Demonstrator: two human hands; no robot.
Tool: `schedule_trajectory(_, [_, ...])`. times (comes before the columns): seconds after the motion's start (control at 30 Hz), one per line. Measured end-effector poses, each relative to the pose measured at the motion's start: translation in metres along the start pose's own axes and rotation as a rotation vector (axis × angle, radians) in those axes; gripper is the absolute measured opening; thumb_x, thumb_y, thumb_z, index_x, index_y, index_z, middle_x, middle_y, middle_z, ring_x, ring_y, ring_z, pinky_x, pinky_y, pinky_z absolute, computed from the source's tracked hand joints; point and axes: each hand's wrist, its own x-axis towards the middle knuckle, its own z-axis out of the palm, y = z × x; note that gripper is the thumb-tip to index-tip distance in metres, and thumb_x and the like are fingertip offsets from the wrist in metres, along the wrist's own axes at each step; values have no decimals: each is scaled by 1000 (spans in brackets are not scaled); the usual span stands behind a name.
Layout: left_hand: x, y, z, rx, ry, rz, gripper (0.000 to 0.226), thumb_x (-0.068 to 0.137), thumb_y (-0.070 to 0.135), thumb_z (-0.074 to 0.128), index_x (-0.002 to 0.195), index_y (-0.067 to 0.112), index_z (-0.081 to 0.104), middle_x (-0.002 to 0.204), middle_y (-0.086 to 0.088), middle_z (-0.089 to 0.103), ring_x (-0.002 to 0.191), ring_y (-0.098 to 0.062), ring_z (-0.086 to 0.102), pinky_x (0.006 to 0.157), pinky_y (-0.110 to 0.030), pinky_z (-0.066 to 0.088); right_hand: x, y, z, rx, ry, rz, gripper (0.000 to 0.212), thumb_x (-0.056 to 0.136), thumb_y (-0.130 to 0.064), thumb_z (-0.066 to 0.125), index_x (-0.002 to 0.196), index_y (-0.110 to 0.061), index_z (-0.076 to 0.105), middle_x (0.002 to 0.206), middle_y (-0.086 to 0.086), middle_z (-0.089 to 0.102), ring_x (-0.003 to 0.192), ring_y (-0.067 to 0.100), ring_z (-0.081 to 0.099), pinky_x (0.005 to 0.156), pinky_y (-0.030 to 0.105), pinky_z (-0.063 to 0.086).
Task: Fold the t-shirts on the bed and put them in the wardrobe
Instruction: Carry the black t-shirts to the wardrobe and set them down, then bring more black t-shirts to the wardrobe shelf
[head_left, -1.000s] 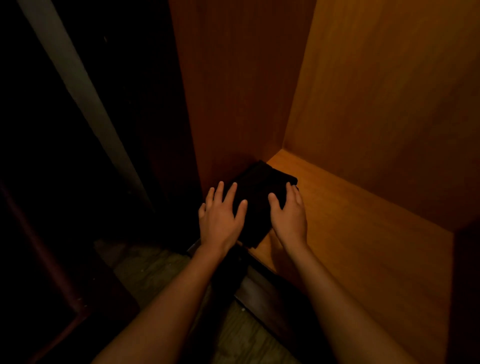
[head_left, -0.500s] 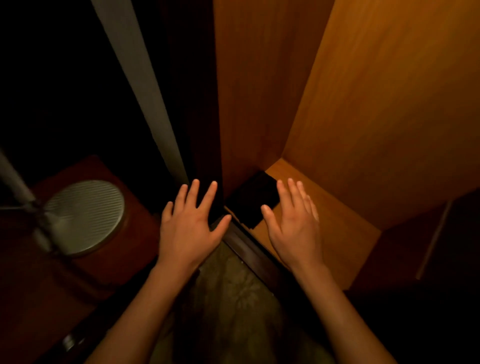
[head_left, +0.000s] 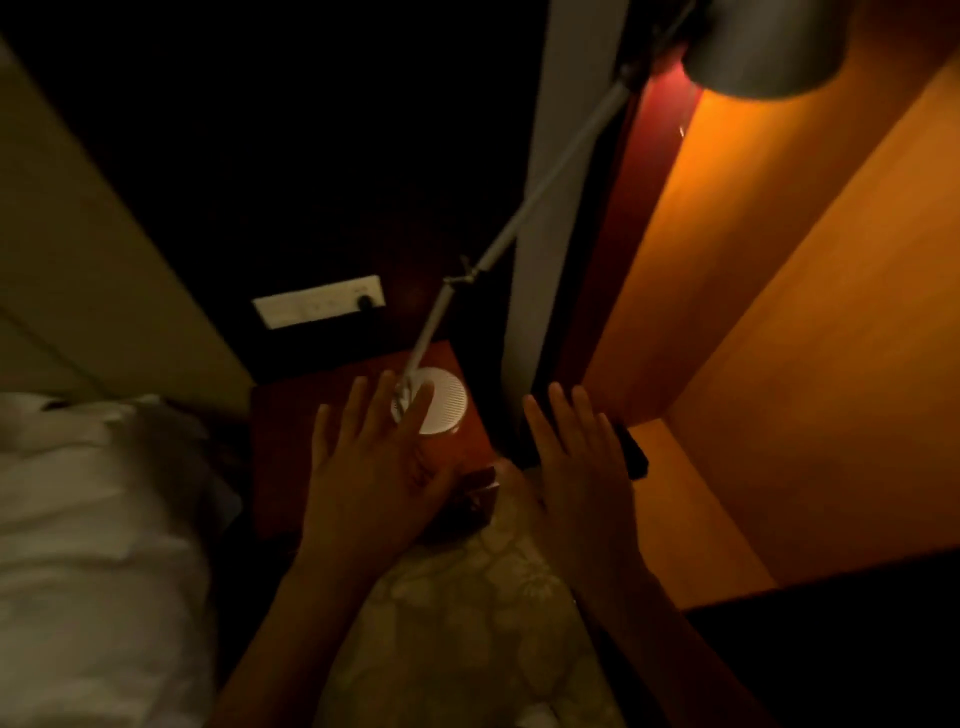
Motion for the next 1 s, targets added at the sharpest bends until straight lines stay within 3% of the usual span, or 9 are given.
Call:
schedule_trajectory(0.2, [-112, -52, -86, -32, 162, -106, 81, 84, 74, 23, 154, 34, 27, 161, -6, 23, 150, -29, 15, 118, -56, 14, -48, -107, -48, 44, -18, -156, 78, 95, -70, 15, 151, -21, 36, 159, 5, 29, 149, 23, 16, 120, 47, 19])
schedule_trajectory(0.47, [-286, -125, -153, 3, 236, -372, 83, 83, 78, 20, 154, 36, 23, 162, -4, 21, 151, -25, 13, 118, -53, 15, -142, -238, -81, 69, -91, -334, 78, 94, -69, 16, 151, -20, 35, 160, 5, 27, 150, 23, 15, 121, 46, 17])
schedule_trajectory(0.6, [-364, -154, -181, 15, 265, -508, 80, 84, 77, 25, 154, 37, 24, 162, -4, 22, 150, -26, 14, 118, -54, 16, -181, -297, -93, 110, -136, -434, 85, 91, -74, 4, 153, -22, 31, 161, 4, 25, 150, 22, 14, 122, 46, 15])
schedule_trajectory(0.7, [-419, -163, -201, 31, 307, -604, 83, 83, 78, 22, 154, 35, 25, 161, -5, 24, 150, -26, 16, 118, -54, 17, -210, -336, -102, 117, -167, -530, 84, 91, -73, 5, 152, -23, 31, 161, 4, 25, 150, 22, 15, 119, 40, 6])
schedule_trajectory(0.83, [-497, -165, -217, 58, 343, -765, 84, 82, 79, 21, 154, 36, 23, 162, -4, 23, 151, -25, 14, 119, -54, 16, -251, -379, -109, 182, -225, -676, 86, 90, -74, 4, 151, -22, 35, 159, 5, 29, 149, 22, 19, 121, 43, 15])
schedule_trajectory(1.0, [-588, -141, -226, 101, 392, -988, 86, 81, 80, 20, 154, 36, 23, 162, -4, 23, 151, -24, 14, 119, -53, 16, -307, -415, -118, 288, -311, -858, 79, 91, -71, 17, 152, -23, 34, 160, 4, 28, 150, 22, 18, 121, 44, 16])
